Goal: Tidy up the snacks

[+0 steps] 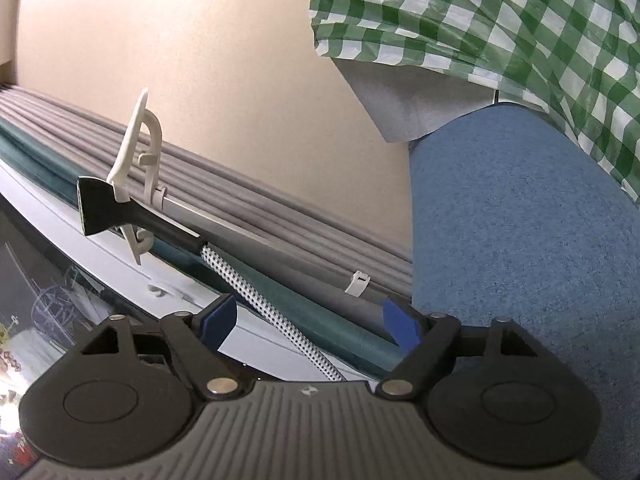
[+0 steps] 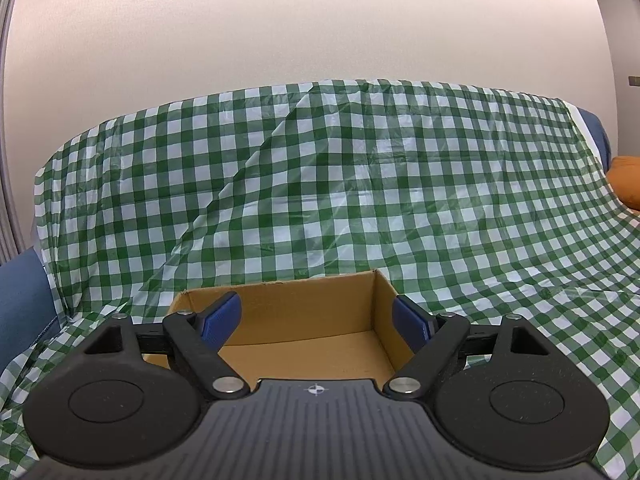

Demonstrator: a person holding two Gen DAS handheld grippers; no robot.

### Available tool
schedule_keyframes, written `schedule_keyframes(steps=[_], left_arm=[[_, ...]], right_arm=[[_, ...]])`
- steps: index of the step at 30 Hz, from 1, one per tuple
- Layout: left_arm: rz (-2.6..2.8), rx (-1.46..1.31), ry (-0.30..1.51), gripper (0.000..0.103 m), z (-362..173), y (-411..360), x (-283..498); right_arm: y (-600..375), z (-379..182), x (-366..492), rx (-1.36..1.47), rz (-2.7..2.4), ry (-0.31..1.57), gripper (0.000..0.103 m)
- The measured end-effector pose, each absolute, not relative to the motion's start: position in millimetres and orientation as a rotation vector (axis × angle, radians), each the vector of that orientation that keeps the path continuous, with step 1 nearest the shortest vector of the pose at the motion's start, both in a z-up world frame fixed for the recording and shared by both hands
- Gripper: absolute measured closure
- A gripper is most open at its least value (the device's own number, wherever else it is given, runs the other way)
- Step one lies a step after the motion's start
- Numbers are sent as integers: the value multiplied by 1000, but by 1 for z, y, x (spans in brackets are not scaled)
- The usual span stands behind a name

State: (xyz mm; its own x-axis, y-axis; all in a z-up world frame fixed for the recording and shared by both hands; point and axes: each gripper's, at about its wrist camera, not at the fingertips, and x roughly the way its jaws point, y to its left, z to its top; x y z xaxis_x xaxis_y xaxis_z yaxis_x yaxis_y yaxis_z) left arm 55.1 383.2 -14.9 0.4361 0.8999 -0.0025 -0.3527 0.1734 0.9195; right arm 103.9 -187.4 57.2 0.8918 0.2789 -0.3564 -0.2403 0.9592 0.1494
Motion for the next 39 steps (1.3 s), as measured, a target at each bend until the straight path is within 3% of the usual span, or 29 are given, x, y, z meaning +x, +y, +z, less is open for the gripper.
schedule_keyframes(steps=[3,6,12,15,19,24,26,27,29,30,31,33,39], left_arm=[[983,1019,657,15,-13,384,55],[964,983,663,0,-1,381,52],[857,984,512,0,61,329,34],[706,789,486,0,108,286,22],[421,333,472,0,147,241,7],[213,-42,513,0,116,198,17],[199,-106,534,0,90,192,24],[184,-136,531,6,77,193,25],[184,-202,539,37,49,199,27],[187,-227,554,64,34,205,27],[202,-233,555,85,18,211,24],[285,-216,682,100,-8,227,31],[321,-271,727,100,-22,247,49]], right_arm=[[-188,57,104,98,272,387,19],[-188,56,105,91,275,391,19],[-183,54,105,84,287,400,19],[-177,55,100,72,310,393,19],[-165,60,83,64,350,371,19],[-148,67,53,59,438,338,20],[-138,67,39,36,493,322,32],[-131,67,34,20,529,321,42],[-114,65,22,-21,614,338,54],[-104,63,16,-43,656,352,59],[-94,60,9,-69,701,364,59],[-73,57,-4,-125,783,381,59],[-8,30,-12,-281,884,512,59]])
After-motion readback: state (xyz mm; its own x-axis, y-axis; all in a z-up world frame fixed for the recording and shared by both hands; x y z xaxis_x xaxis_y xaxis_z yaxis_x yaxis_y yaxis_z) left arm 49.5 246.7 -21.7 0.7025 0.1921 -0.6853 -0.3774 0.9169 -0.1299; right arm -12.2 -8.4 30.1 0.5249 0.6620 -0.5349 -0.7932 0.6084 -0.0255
